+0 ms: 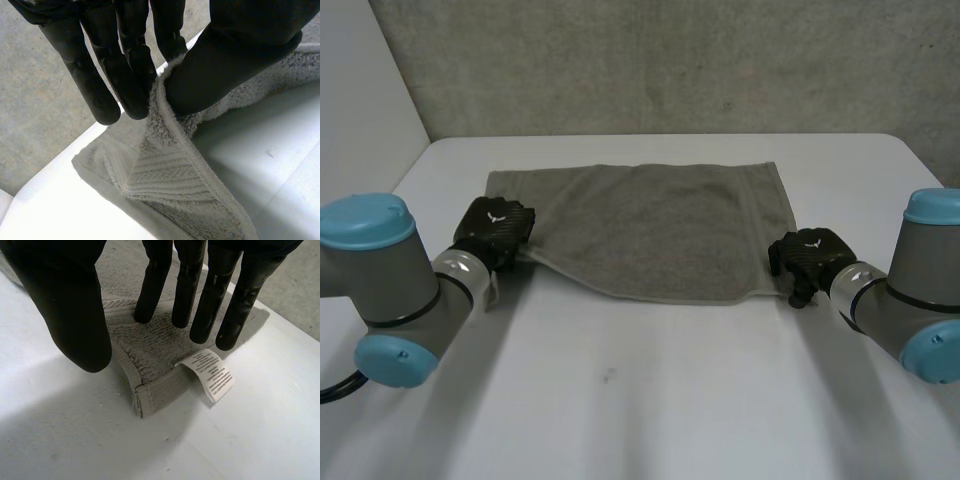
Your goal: Fold the towel.
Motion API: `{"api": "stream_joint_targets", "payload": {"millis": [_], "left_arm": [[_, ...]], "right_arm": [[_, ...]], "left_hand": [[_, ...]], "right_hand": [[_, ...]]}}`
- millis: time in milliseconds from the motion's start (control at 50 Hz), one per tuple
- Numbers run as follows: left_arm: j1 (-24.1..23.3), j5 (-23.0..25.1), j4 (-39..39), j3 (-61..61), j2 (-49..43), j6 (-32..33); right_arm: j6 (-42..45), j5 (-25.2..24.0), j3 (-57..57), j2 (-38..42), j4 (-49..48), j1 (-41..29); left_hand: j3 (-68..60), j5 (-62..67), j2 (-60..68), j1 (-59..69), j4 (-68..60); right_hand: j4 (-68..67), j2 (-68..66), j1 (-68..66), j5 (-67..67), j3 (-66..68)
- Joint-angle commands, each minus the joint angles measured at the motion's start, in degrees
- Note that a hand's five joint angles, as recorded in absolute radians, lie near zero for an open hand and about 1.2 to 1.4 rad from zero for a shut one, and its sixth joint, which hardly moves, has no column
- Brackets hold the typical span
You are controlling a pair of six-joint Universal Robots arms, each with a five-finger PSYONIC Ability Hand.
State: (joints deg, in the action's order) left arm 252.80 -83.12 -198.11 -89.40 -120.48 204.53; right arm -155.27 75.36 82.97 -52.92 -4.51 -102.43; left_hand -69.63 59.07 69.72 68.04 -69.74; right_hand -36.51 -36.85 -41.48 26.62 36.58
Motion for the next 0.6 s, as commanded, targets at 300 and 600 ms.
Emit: {"api": "stream_joint_targets", "payload": {"millis": [300,600], "left_arm": [[1.0,-0.1,0.2,1.7,-0.5,-2.7],[1.0,0.0,0.3,1.1,-0.5,-2.6]], "right_arm": [[5.2,3.9,-1.0,2.4,-2.3,0.0],[4.7,4.1,-3.2,3.2,-5.5,0.0]], "left_hand": [[-10.4,10.9,10.3,12.0,-10.3],[-10.4,10.9,10.3,12.0,-10.3]], "right_hand": [[-9.7,-9.4,-4.8,9.6,9.7],[-17.6,-17.3,-12.7,17.5,17.6]]}}
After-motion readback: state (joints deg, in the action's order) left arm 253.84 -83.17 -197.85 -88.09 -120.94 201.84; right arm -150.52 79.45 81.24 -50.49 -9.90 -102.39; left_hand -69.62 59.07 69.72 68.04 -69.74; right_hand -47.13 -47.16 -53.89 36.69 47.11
